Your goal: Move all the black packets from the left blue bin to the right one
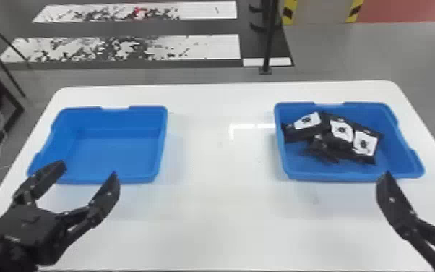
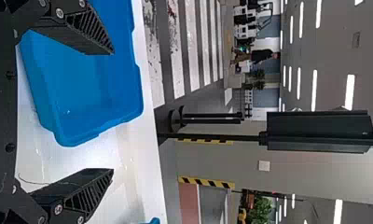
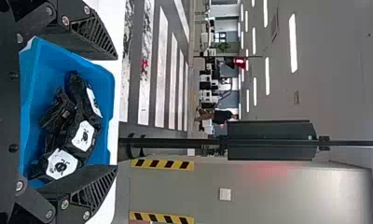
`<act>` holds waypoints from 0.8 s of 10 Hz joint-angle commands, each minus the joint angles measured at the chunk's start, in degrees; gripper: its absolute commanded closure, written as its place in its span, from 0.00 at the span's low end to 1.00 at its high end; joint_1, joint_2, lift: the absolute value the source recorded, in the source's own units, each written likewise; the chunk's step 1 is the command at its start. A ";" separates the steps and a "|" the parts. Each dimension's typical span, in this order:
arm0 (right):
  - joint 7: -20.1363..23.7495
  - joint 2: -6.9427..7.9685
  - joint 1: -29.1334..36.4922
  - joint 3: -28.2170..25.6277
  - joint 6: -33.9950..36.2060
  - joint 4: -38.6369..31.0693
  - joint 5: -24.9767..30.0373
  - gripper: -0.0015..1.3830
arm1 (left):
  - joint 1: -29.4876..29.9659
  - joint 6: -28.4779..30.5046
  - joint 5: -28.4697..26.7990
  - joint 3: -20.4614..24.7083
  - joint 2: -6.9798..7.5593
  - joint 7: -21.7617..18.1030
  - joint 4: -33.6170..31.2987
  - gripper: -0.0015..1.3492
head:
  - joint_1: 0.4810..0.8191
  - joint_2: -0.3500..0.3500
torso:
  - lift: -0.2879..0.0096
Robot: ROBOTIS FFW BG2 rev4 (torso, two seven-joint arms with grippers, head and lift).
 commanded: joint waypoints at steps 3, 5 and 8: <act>0.00 0.23 0.00 0.06 0.00 -0.06 0.10 0.16 | 0.01 0.29 -0.23 -0.09 -0.15 0.00 -0.14 0.12 | 0.63 0.56 | 0.50; 0.00 0.23 0.00 0.06 0.00 -0.06 0.10 0.16 | 0.15 0.43 -0.11 -0.09 -0.15 0.00 -0.14 0.12 | 0.63 0.56 | 0.50; 0.00 0.23 0.00 0.06 0.00 -0.06 0.10 0.16 | 0.15 0.71 -0.11 -0.20 -0.15 0.00 -0.14 0.12 | 0.63 0.56 | 0.50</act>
